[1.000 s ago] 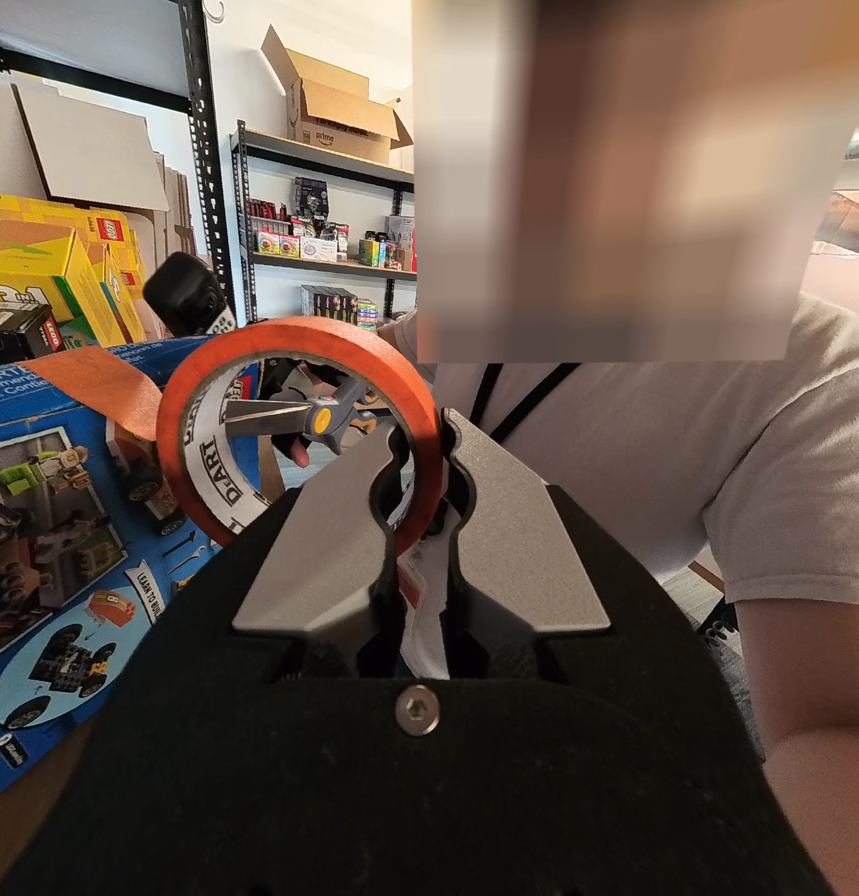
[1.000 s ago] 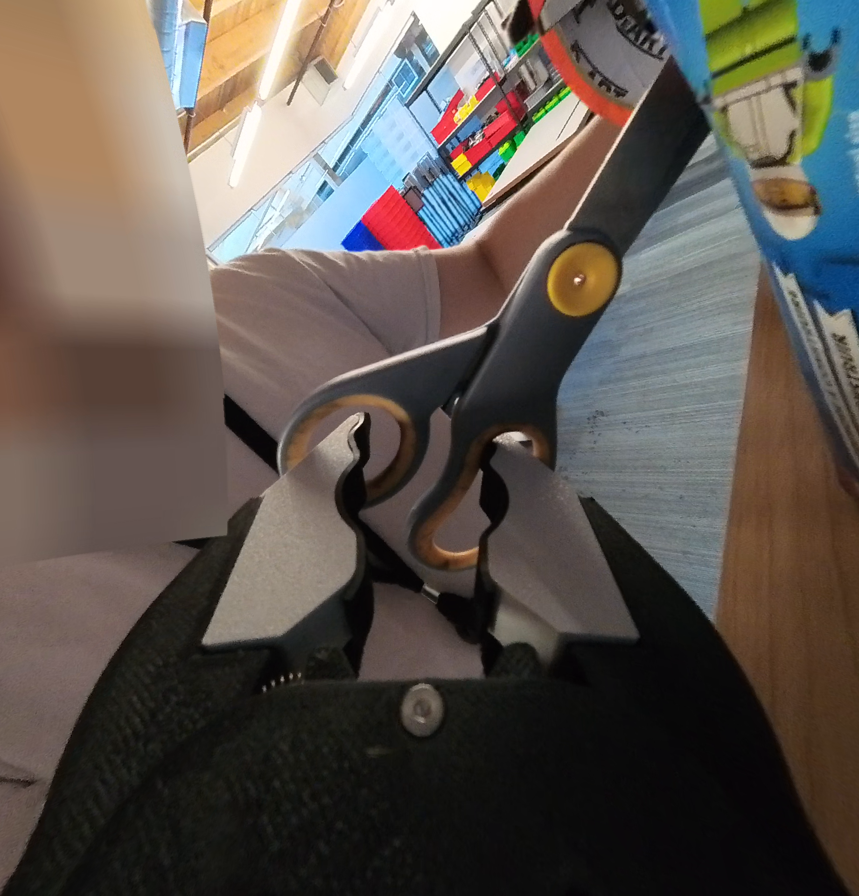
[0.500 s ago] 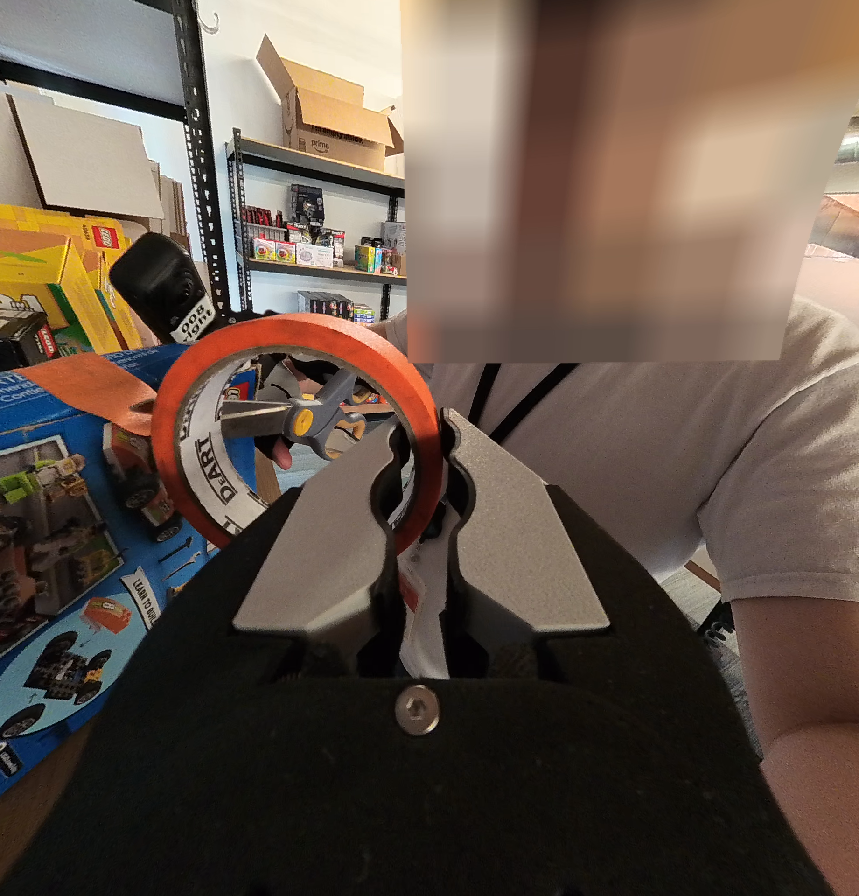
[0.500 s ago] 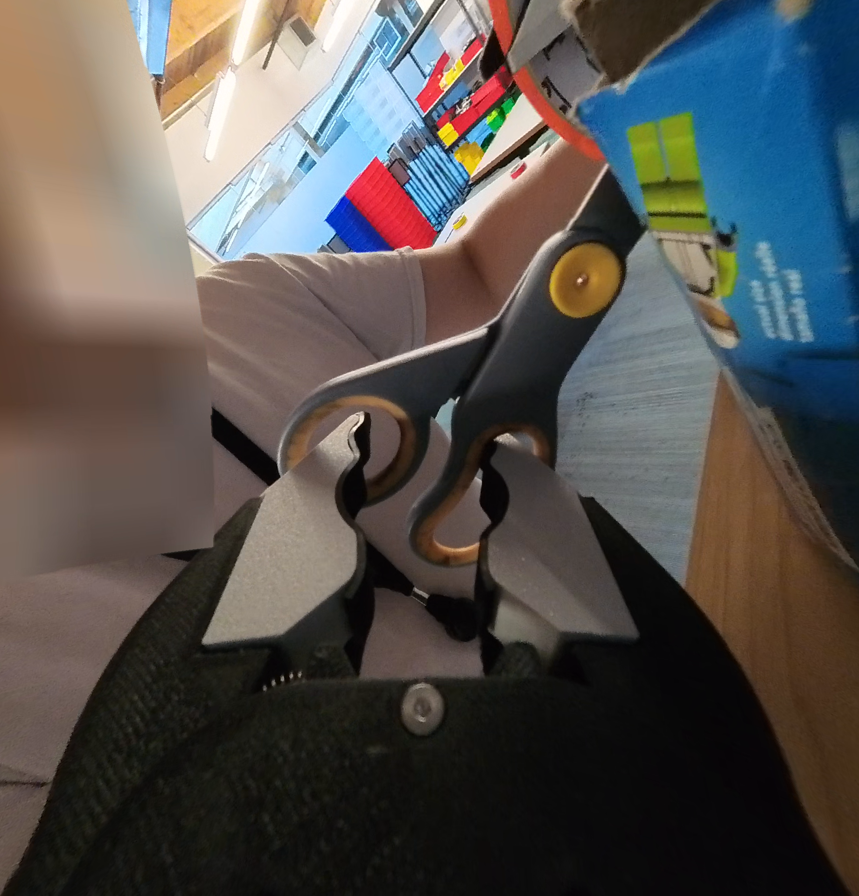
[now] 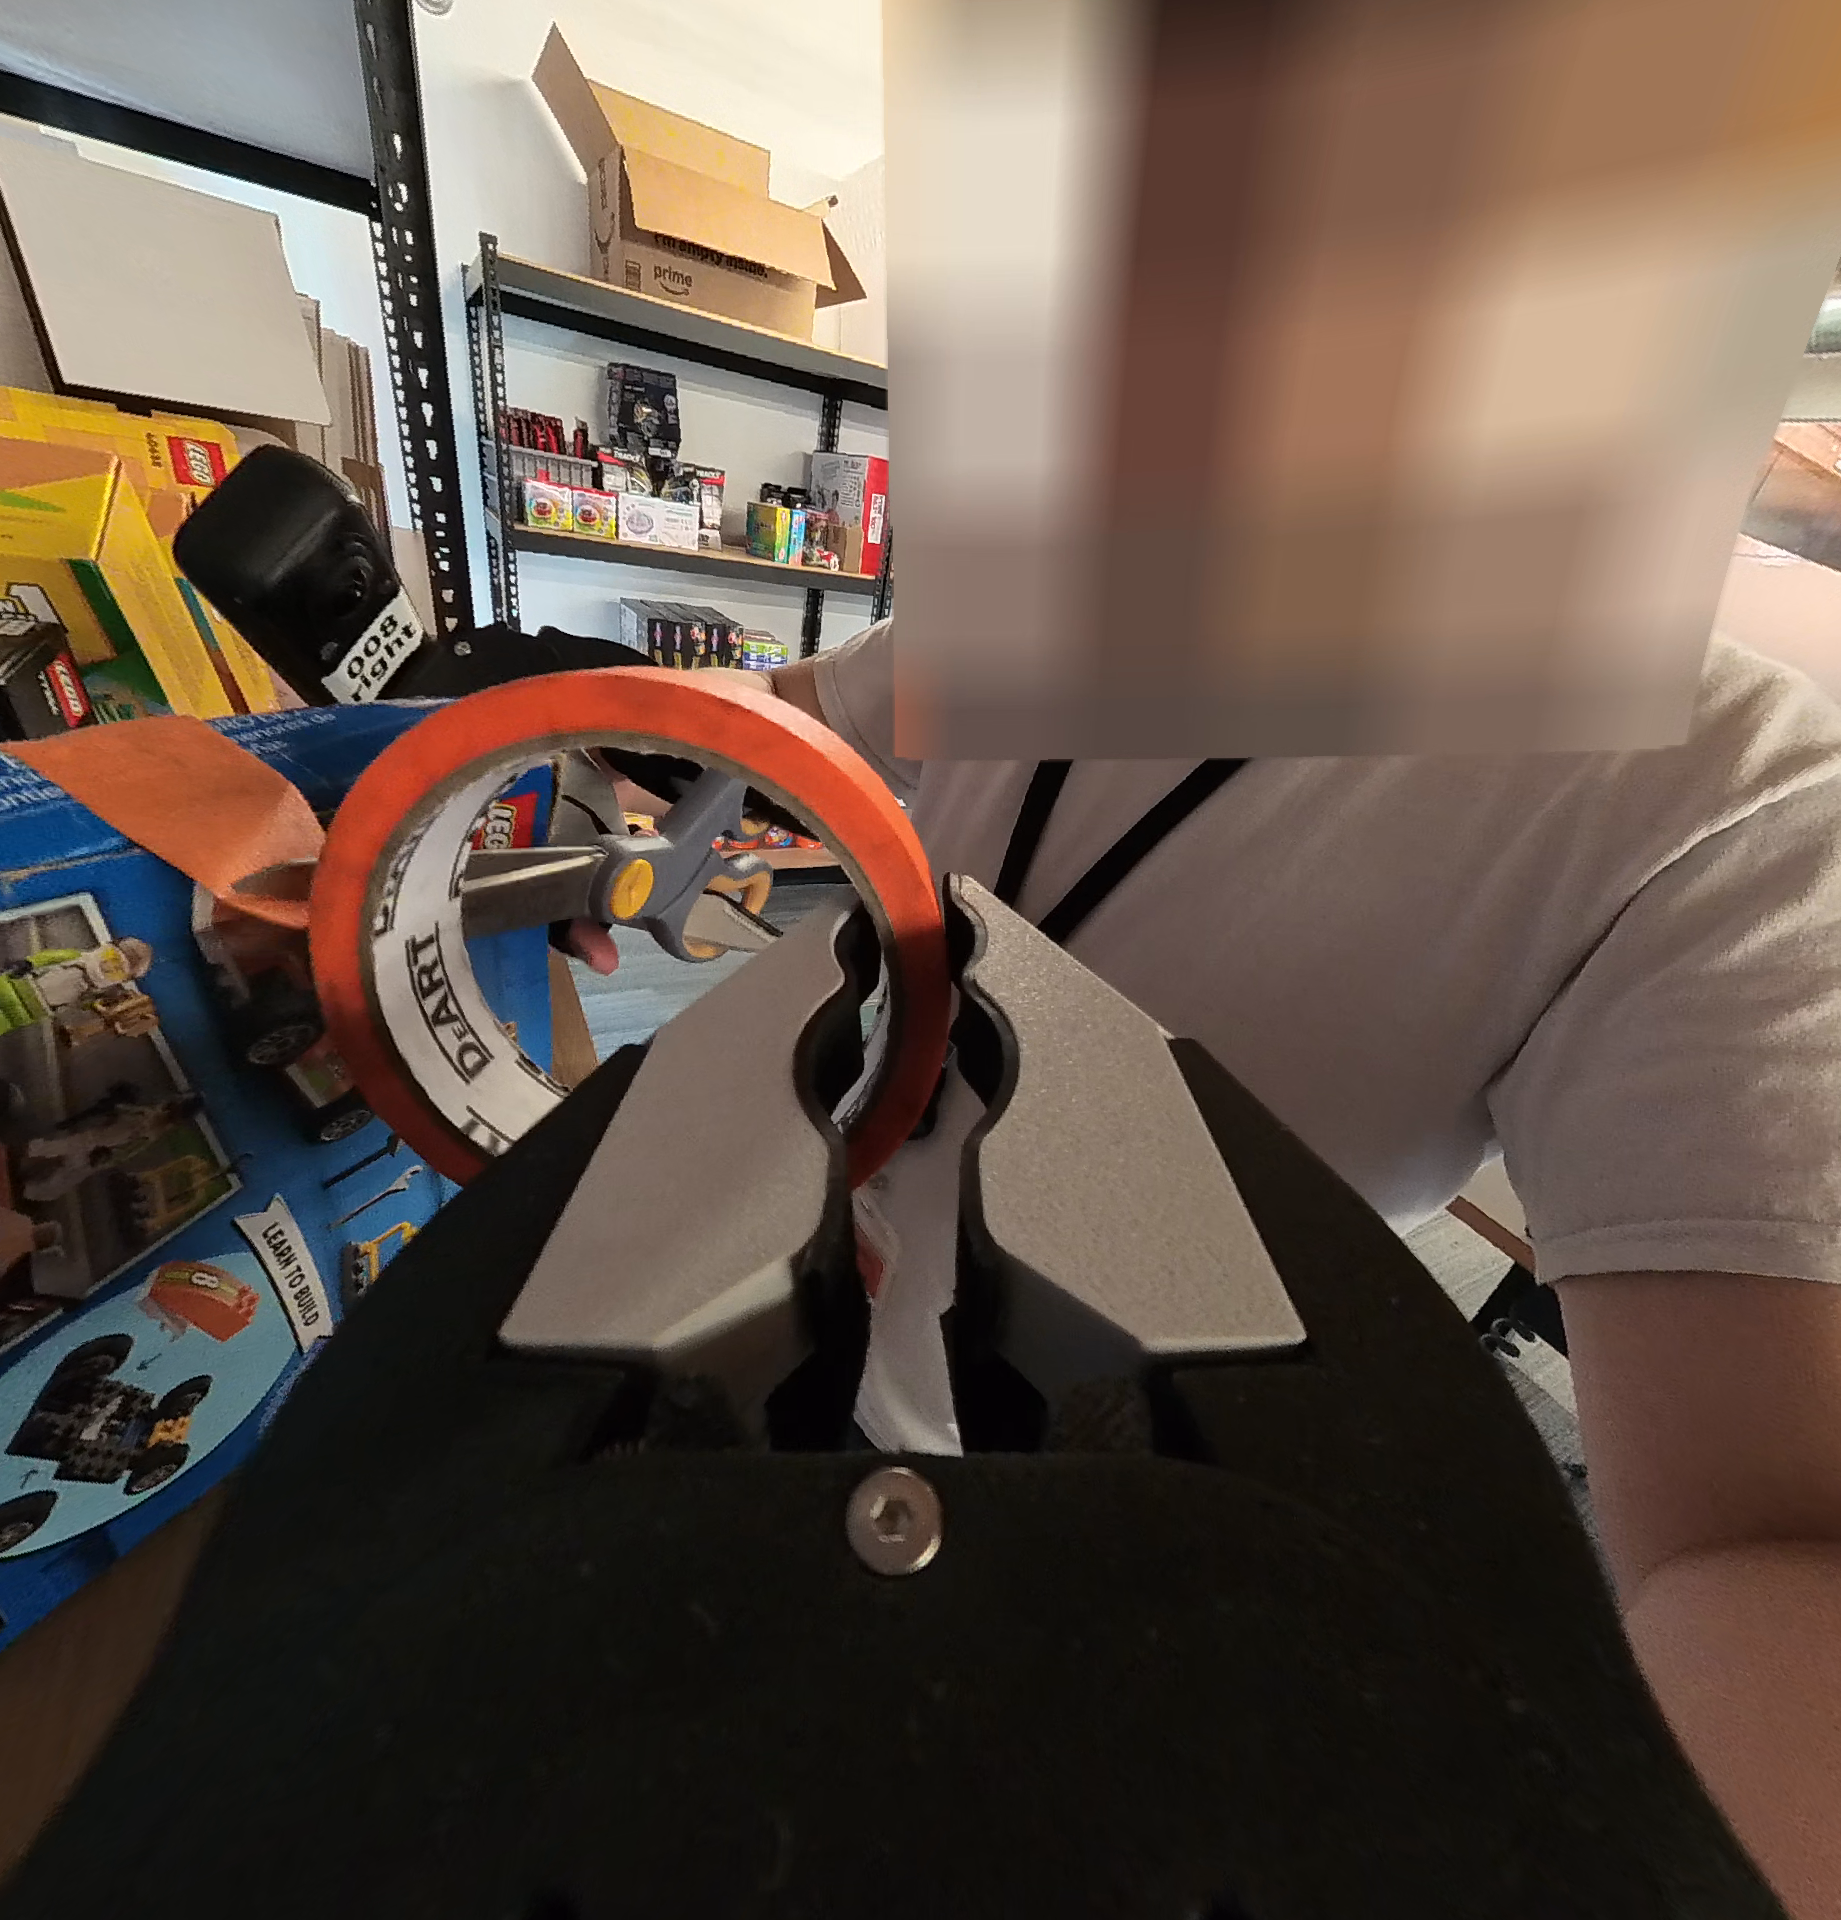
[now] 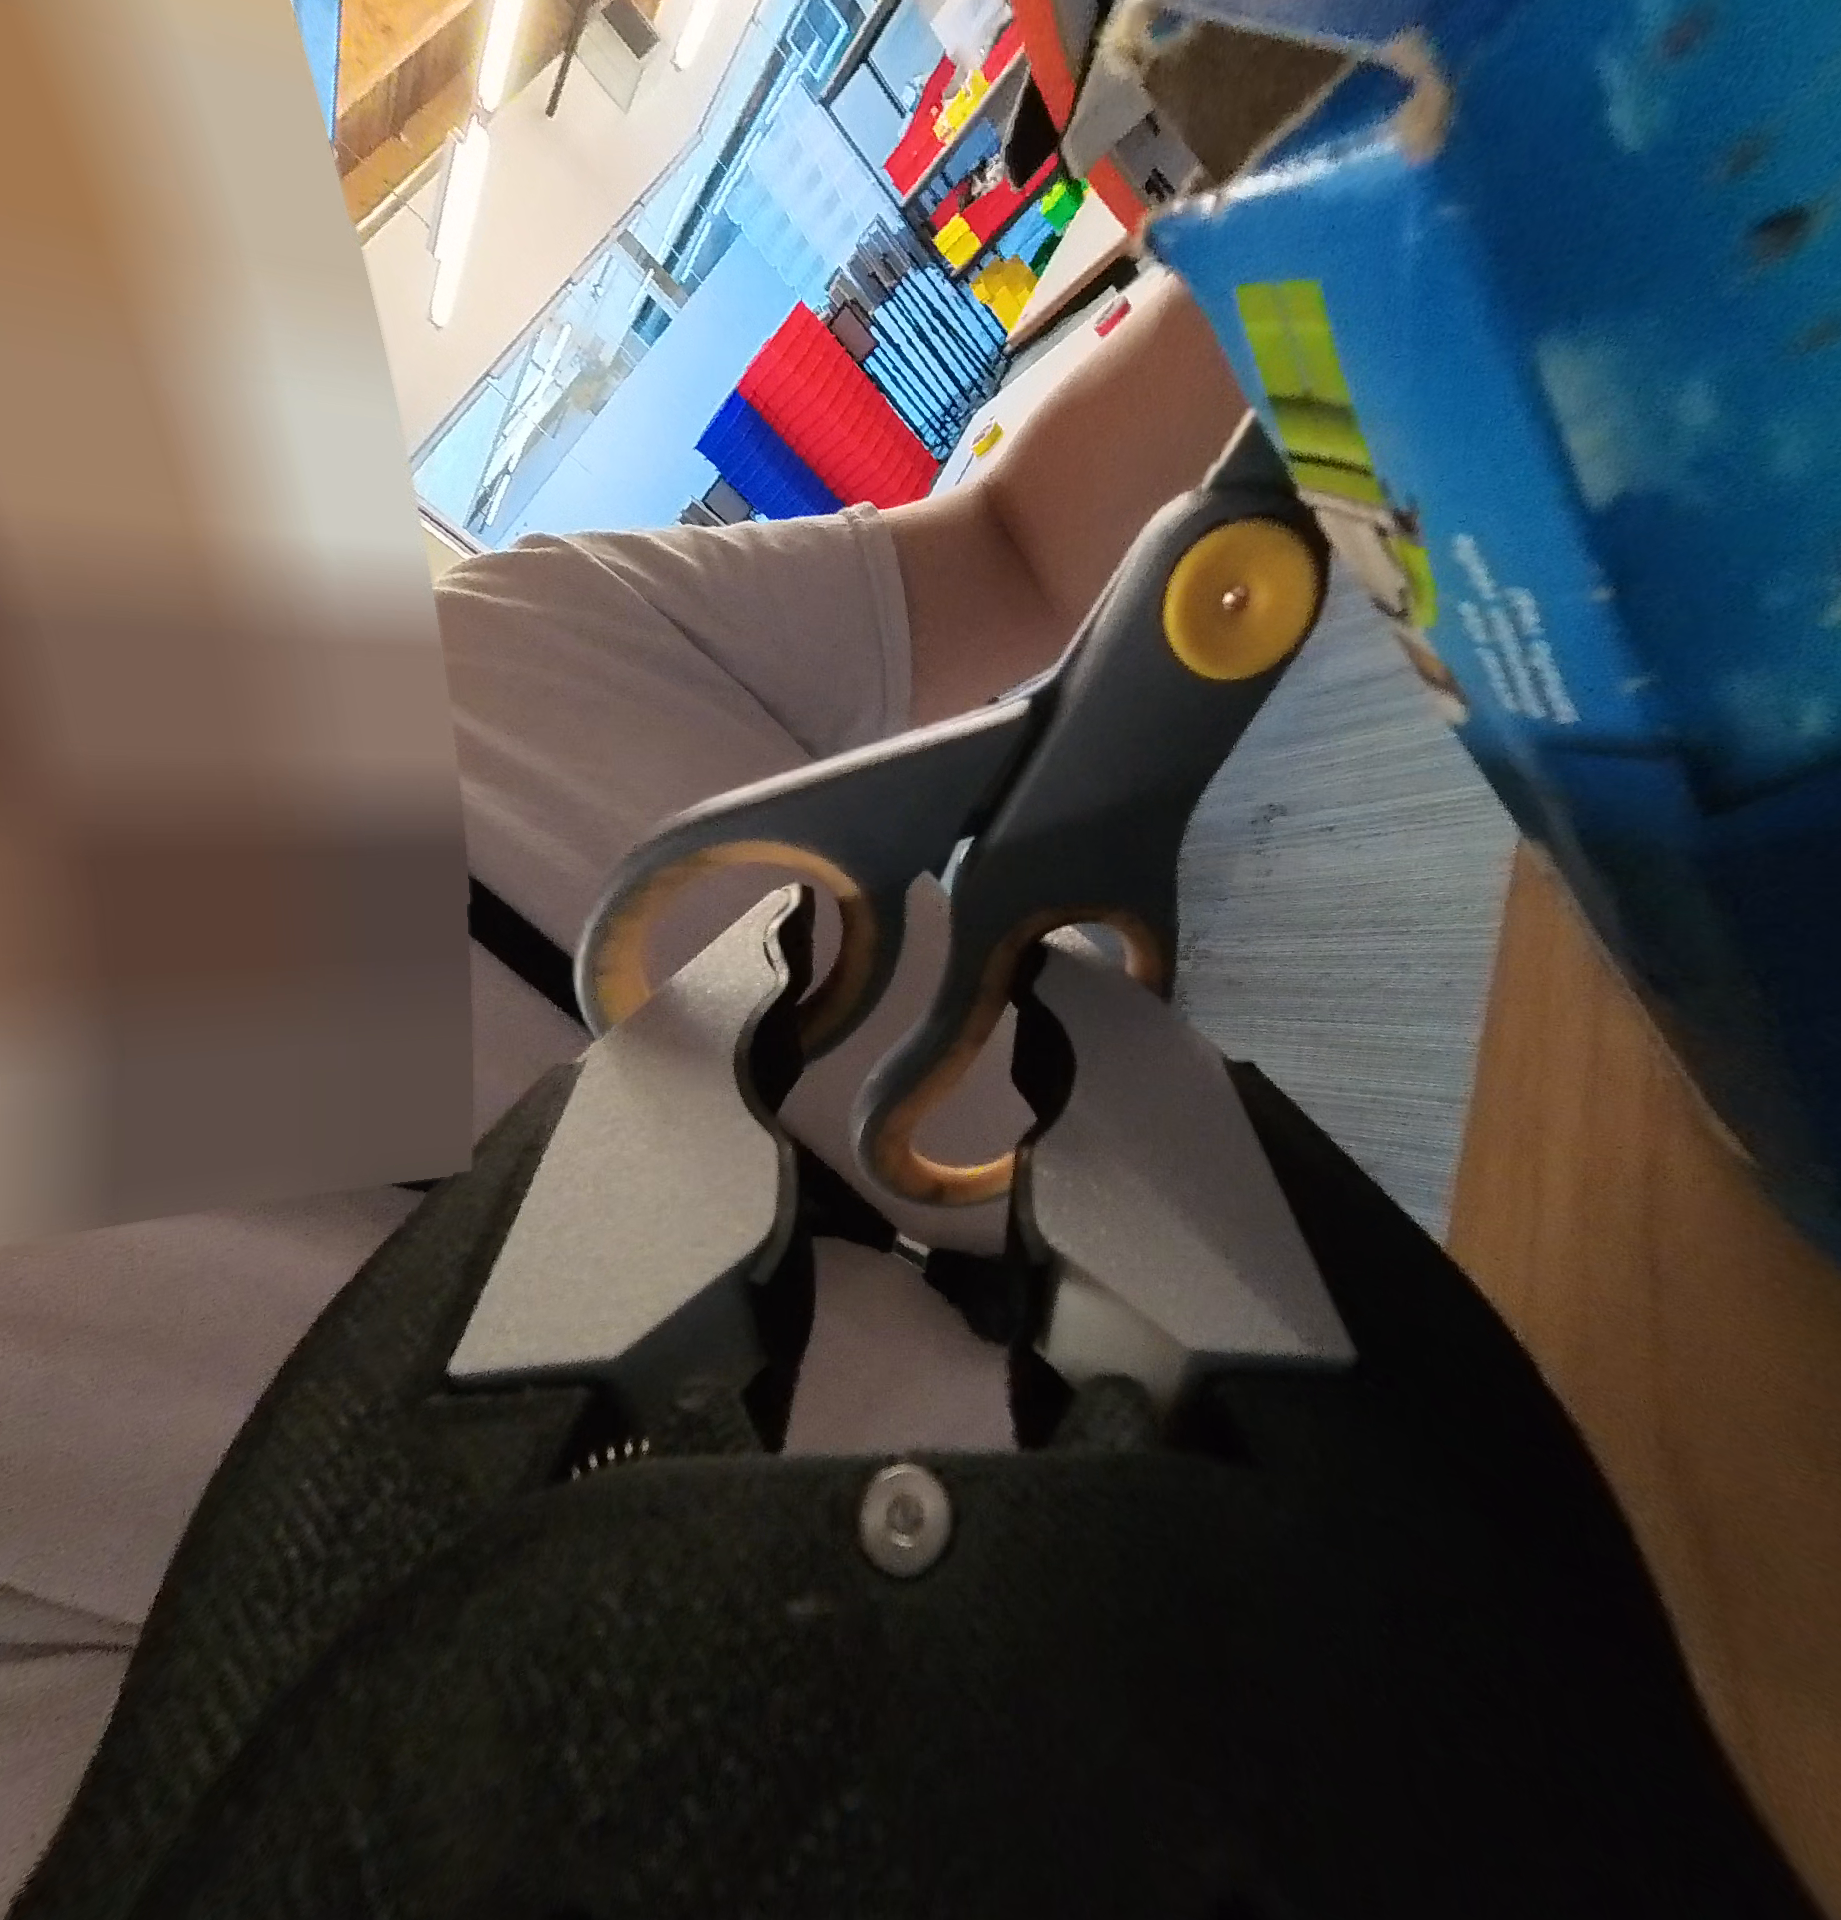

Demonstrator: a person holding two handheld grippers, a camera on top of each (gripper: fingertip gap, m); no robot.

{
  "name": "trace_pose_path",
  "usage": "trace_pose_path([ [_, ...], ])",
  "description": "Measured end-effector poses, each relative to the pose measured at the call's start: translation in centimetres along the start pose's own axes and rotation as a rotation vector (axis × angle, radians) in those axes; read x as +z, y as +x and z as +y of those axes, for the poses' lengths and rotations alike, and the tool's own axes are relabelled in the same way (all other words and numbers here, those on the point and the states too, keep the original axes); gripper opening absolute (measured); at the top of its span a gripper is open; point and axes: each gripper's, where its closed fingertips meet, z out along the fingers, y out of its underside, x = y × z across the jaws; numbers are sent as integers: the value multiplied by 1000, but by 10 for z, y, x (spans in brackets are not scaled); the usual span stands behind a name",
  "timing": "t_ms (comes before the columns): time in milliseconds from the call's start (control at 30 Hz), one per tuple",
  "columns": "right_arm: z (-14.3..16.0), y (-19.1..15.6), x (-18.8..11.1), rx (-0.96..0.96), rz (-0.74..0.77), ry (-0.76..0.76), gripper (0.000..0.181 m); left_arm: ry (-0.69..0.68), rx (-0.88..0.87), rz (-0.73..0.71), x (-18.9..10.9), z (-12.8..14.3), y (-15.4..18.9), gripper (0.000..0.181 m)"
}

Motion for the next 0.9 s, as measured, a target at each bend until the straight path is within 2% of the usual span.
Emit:
trace_pose_path([
  [900, 6, 10, -5, 80, 40, 10, 18, -6, -7, 12, 0, 2, 4, 8],
])
